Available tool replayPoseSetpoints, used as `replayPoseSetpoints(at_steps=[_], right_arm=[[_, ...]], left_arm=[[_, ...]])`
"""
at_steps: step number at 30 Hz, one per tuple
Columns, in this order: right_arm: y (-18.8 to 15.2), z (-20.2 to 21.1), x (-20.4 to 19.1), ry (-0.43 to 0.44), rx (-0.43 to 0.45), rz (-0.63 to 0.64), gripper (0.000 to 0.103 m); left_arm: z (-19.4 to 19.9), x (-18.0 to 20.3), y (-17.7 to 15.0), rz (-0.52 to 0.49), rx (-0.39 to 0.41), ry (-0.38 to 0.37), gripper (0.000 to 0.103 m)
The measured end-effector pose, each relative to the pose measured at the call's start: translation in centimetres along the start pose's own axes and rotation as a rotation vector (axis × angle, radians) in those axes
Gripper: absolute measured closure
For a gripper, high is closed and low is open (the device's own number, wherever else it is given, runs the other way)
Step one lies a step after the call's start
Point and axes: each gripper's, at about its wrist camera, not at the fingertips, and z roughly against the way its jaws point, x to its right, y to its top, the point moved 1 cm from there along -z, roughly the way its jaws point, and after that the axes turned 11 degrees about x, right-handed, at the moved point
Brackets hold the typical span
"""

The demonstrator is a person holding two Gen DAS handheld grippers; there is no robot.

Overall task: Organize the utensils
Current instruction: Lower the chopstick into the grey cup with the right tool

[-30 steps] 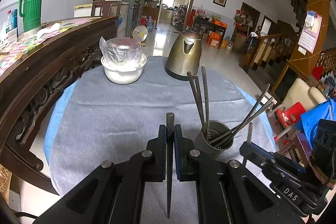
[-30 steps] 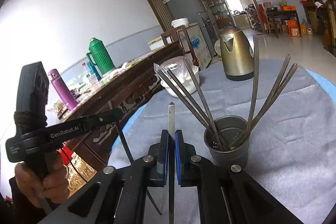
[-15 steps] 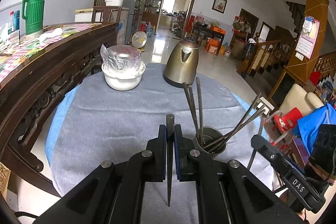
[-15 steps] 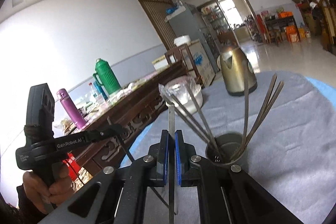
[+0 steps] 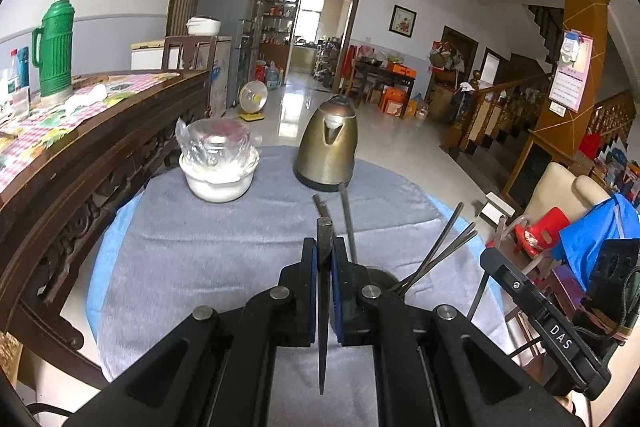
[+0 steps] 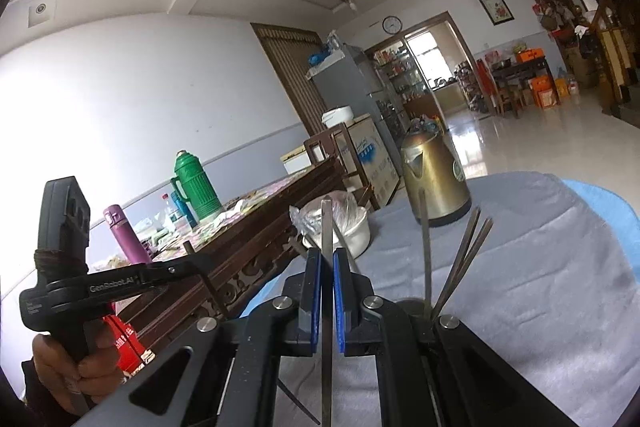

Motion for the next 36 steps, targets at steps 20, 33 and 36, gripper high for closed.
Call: replayPoseSetpoints(at_steps=[20, 33, 36], right_arm=[[3.4, 0.6, -0.3, -0.024, 0.165, 0.078, 0.097], [4.6, 1.3, -0.9, -0.125, 0.319, 0.119, 0.097], [5.0, 1.2, -1.2, -0.14, 0.343, 0.134, 0.097]], left_arm=[[0.3, 3.5, 3.9, -0.066, 0.092, -0.042, 0.096], [0.9, 4.1, 5.1, -0.075, 0.167, -0.068, 0.096], [1.0, 4.3, 5.3, -0.078, 0.192, -0.077, 0.096]])
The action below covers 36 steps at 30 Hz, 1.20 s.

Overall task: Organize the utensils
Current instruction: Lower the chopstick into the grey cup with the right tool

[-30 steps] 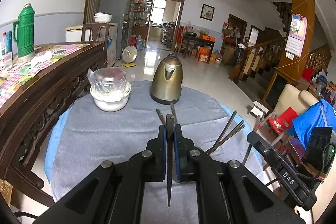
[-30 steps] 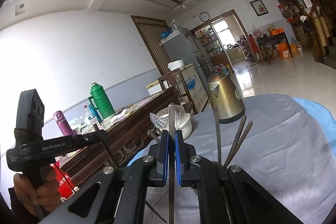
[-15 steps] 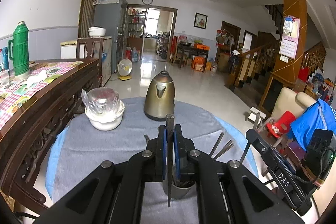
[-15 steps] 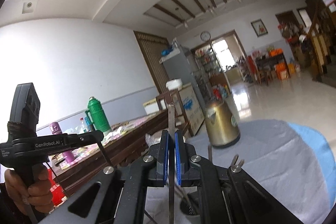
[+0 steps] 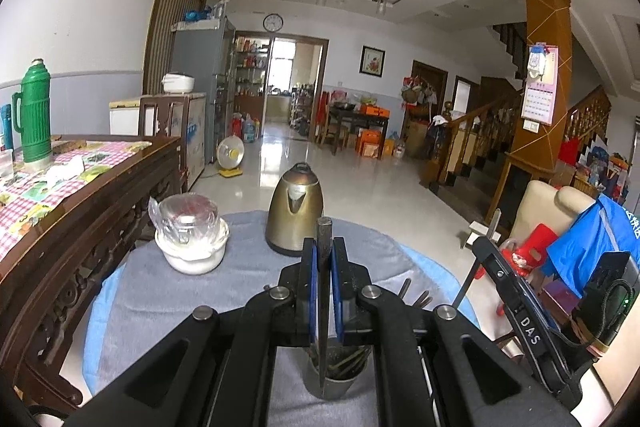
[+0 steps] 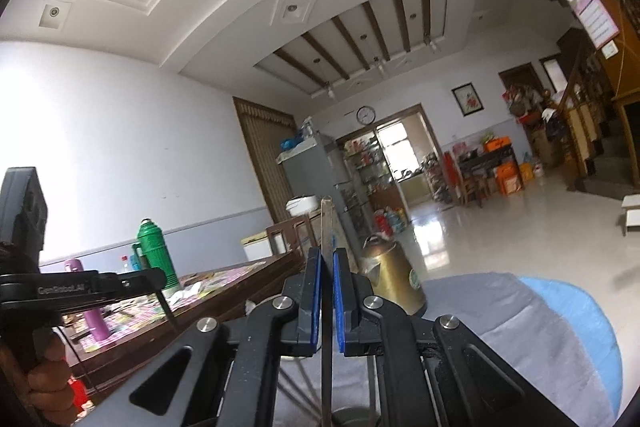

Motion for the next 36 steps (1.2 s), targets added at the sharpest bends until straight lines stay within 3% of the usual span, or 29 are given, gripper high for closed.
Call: replayPoseSetpoints(at_steps=[17, 23, 36], right_arm=[[-1.4, -2.2, 0.1, -0.167, 0.115, 0.014, 0.097], [-2.2, -2.7, -1.3, -0.179, 0.129, 0.059, 0.097], [-2.6, -3.8, -1.6, -0.185, 0.113, 0.073, 0.097]], left_arm=[[-1.8, 0.2, -1.4, 0.052, 0.099, -0.018, 0.096], [-3.1, 0.5, -2.6, 0.059, 0.098, -0.007, 0.096], [-3.0, 1.6, -1.7, 0.043, 0.133, -0.005, 0.096]])
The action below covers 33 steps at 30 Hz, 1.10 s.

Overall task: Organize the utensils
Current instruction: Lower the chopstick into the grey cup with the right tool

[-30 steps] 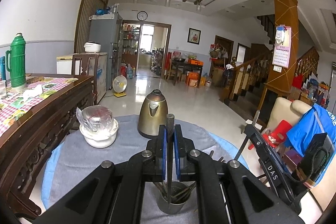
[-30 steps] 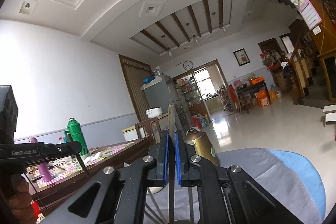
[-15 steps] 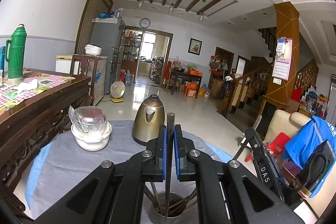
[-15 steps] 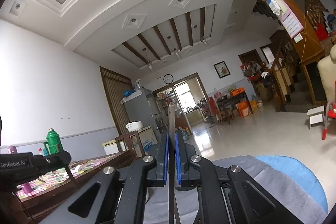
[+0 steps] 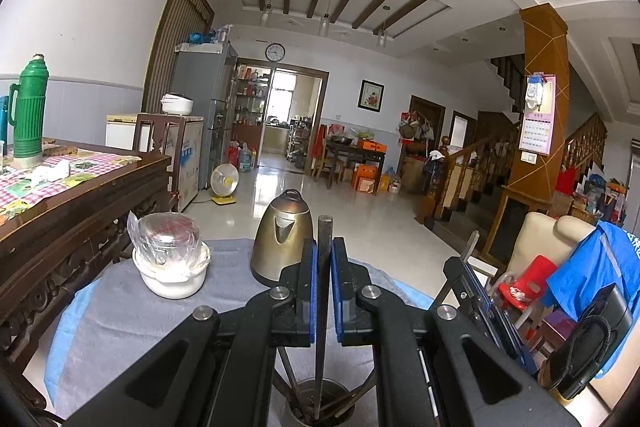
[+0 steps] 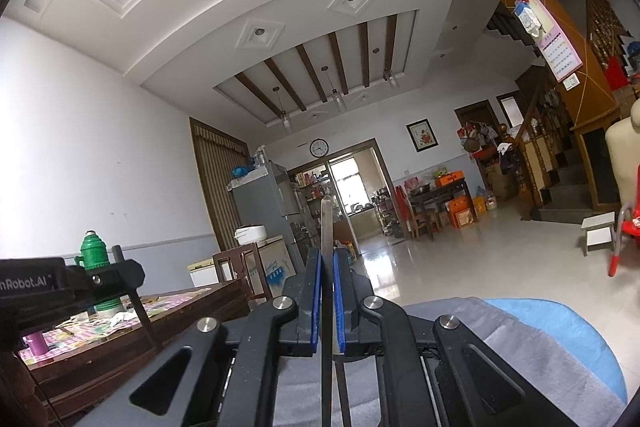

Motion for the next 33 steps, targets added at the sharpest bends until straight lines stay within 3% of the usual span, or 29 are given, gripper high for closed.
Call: replayPoseSetpoints(at_steps=[25, 33], right_arm=[[-0.4, -1.0, 1.1, -0.017, -0.033, -0.023, 0.097], [-1.6, -0.5, 0.8, -0.003, -0.084, 0.002, 0.097]], left_arm=[[-0.8, -0.3, -1.1, 0.035, 0.02, -0.014, 0.096], [-1.0, -1.2, -2.7, 0.055, -0.016, 0.009, 0.096]])
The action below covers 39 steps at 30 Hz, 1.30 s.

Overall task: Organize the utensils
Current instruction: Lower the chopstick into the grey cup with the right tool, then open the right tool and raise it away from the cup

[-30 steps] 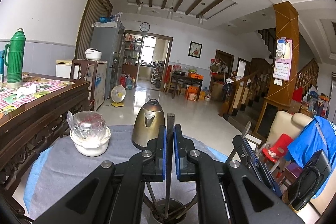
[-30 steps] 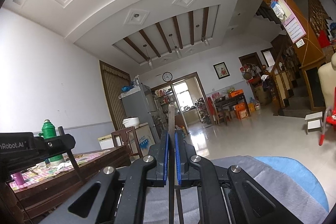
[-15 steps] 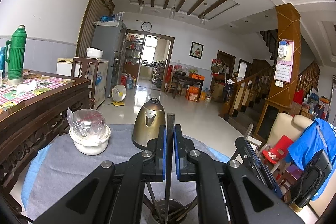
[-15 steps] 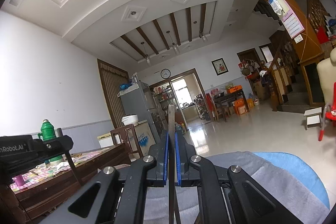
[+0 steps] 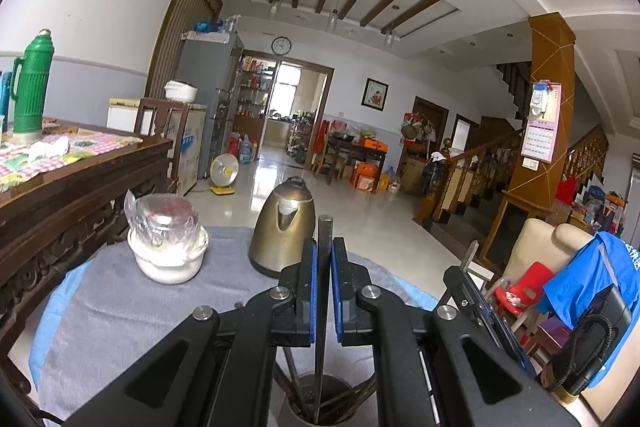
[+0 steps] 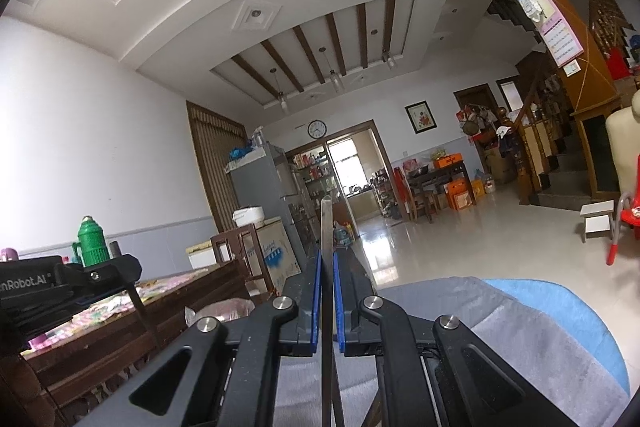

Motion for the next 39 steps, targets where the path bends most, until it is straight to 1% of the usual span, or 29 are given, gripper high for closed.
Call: replayPoseSetpoints(at_steps=[9, 16, 22, 32, 39], right_arm=[[-1.2, 0.9, -0.5, 0.014, -0.064, 0.03, 0.095], [-1.5, 1.8, -1.0, 0.038, -0.08, 0.052, 0.095], [-1.8, 1.9, -1.3, 0.057, -0.113, 0.053, 0.095], [-2.1, 2.5, -1.8, 0.074, -0.123, 0.057, 0.095], [-2.1, 2.7, -1.5, 0.078, -0.134, 0.045, 0.095]], left_arm=[[0.6, -0.6, -2.4, 0.02, -0.083, 0.032, 0.096], [1.5, -0.8, -3.4, 0.023, -0.12, 0.052, 0.096], [1.5, -1.6, -4.8, 0.045, -0.194, 0.071, 0.096], [1.4, -2.5, -5.9, 0.07, -0.264, 0.073, 0.094], [1.2, -2.7, -6.4, 0.052, -0.29, 0.086, 0.093]])
